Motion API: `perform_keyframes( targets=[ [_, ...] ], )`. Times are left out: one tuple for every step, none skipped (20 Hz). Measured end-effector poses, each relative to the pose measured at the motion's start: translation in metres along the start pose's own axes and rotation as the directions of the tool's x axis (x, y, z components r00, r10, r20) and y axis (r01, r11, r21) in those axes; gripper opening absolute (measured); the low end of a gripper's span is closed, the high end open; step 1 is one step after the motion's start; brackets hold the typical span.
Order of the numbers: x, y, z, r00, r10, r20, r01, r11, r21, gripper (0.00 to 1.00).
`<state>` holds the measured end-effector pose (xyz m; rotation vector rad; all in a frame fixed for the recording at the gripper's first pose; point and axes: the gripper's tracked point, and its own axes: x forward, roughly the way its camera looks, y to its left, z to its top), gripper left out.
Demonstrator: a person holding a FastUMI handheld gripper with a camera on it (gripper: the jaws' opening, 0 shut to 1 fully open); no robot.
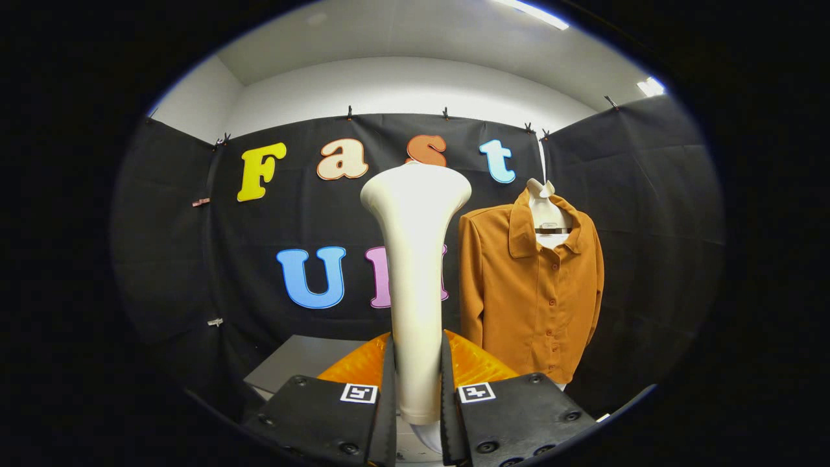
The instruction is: Iron the clothes twice with a garment steamer, once on the left side and once on the right side.
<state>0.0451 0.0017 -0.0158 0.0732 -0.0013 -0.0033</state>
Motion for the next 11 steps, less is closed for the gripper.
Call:
perform_keyframes(
  targets=[
    [0.0001, -0.0006, -0.0001, 1.000, -0.003, 0.000, 0.003, 1.000, 0.001, 0.31],
    [0.0001, -0.0005, -0.0005, 1.000, -0.008, 0.002, 0.008, 1.000, 0.002, 0.31],
    [0.0002, -0.0020, -0.0008, 1.000, -0.014, 0.002, 0.014, 1.000, 0.003, 0.31],
    [0.0009, -0.0038, -0.0018, 1.000, -0.019, 0.001, 0.019, 1.000, 0.004, 0.31],
    [0.0017, -0.0050, -0.0018, 1.000, -0.023, 0.000, 0.023, 1.000, 0.005, 0.31],
    [0.0019, -0.0058, -0.0028, 1.000, -0.027, -0.001, 0.027, 1.000, 0.005, 0.30],
    [0.0023, -0.0069, -0.0037, 1.000, -0.030, -0.004, 0.030, 1.000, 0.004, 0.30],
    [0.0025, -0.0076, -0.0043, 0.999, -0.032, -0.004, 0.032, 0.999, 0.004, 0.31],
    [0.0025, -0.0075, -0.0056, 0.999, -0.034, -0.006, 0.034, 0.999, 0.003, 0.31],
    [0.0028, -0.0082, -0.0063, 0.999, -0.036, -0.008, 0.036, 0.999, 0.003, 0.31],
    [0.0033, -0.0088, -0.0074, 0.999, -0.037, -0.009, 0.037, 0.999, 0.003, 0.31]
  ],
)
